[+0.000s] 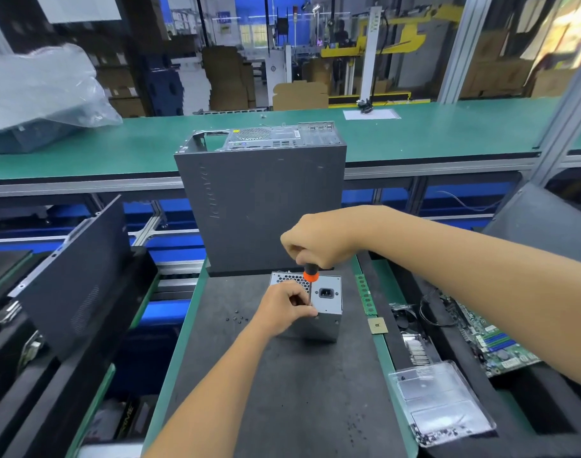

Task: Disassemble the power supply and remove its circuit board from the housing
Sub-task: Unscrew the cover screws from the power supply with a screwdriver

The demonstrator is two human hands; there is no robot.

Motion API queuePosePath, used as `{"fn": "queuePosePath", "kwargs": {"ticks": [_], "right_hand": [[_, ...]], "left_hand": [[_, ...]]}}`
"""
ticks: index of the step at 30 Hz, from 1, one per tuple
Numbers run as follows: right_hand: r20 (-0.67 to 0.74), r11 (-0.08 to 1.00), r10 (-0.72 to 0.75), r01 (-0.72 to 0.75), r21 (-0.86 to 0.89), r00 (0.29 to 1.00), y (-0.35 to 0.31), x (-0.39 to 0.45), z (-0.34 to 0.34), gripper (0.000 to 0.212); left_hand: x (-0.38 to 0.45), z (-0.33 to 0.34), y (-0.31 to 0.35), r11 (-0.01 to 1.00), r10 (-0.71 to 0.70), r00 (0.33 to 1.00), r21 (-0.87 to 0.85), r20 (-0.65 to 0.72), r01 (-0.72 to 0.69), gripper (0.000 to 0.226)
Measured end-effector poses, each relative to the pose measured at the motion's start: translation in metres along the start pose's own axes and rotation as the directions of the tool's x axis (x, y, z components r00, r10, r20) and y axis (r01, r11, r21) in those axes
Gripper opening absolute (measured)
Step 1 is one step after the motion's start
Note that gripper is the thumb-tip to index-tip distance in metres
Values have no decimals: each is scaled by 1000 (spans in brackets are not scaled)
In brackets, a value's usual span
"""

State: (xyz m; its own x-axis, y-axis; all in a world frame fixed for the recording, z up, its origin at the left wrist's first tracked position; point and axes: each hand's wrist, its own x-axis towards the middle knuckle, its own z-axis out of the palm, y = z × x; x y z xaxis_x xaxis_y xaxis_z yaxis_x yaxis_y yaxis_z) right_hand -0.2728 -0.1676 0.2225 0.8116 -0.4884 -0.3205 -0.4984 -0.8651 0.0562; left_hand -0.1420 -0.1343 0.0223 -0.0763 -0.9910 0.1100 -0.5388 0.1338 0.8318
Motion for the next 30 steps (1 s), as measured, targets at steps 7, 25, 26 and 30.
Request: {"fn": "queuePosePath", "kwargs": {"ticks": [7,25,26,30], "right_hand": [[-98,931,-79,109,348,992,0,-10,-1,32],[-173,930,-2,65,361,985,10,-13,11,34],[-168,903,-5,76,423,986,9,-14,10,40],[-132,796,64,29,604,989,4,-14,9,31]], "left_hand": [[0,0,1,1000,1,1000,1,-2,-1,23],[0,-1,0,1000,-25,1000,1,-3,25,29],[0,-1,1,1000,-19,1000,4,-4,19,29],[-1,1,4,1000,2,1000,17,4,-2,34]]}}
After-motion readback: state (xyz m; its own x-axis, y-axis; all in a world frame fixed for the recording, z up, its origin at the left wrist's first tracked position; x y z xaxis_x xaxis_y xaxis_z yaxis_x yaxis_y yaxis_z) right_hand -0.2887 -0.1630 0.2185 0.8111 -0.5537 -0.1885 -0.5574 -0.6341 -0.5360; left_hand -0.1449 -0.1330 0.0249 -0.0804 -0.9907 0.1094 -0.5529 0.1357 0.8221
